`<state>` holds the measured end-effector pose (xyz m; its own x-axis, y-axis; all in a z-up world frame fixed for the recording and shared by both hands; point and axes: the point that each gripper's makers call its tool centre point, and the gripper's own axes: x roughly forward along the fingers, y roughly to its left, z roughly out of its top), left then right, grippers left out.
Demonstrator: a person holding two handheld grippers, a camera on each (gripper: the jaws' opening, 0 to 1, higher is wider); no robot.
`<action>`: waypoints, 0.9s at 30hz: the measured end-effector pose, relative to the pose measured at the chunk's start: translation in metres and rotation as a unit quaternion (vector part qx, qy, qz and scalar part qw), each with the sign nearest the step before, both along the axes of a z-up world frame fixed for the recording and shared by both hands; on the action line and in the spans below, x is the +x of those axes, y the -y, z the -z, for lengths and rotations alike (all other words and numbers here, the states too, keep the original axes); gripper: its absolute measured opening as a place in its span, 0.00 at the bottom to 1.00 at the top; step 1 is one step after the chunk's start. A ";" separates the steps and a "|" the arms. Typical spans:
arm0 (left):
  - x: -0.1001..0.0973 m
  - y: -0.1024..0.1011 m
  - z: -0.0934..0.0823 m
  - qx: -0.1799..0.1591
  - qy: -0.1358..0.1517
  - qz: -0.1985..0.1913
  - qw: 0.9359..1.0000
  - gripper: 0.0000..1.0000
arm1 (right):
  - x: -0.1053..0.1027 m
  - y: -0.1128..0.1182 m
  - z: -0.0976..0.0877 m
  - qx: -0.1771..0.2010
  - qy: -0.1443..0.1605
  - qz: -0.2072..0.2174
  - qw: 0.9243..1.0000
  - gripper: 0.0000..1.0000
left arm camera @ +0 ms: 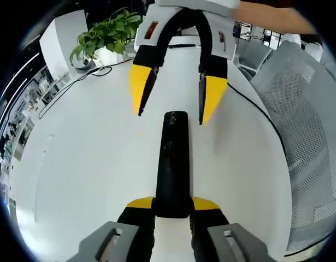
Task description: Press the specified remote control buttons in sequence, fully releasing each button before pressing the next.
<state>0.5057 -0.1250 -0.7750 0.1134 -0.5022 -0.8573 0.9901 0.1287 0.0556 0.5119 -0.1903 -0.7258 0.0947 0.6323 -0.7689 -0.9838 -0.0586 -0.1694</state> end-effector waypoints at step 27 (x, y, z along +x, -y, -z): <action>0.000 -0.001 0.000 -0.008 -0.004 -0.002 1.000 0.23 | -0.001 0.032 0.042 -0.044 -0.046 0.012 0.998 0.32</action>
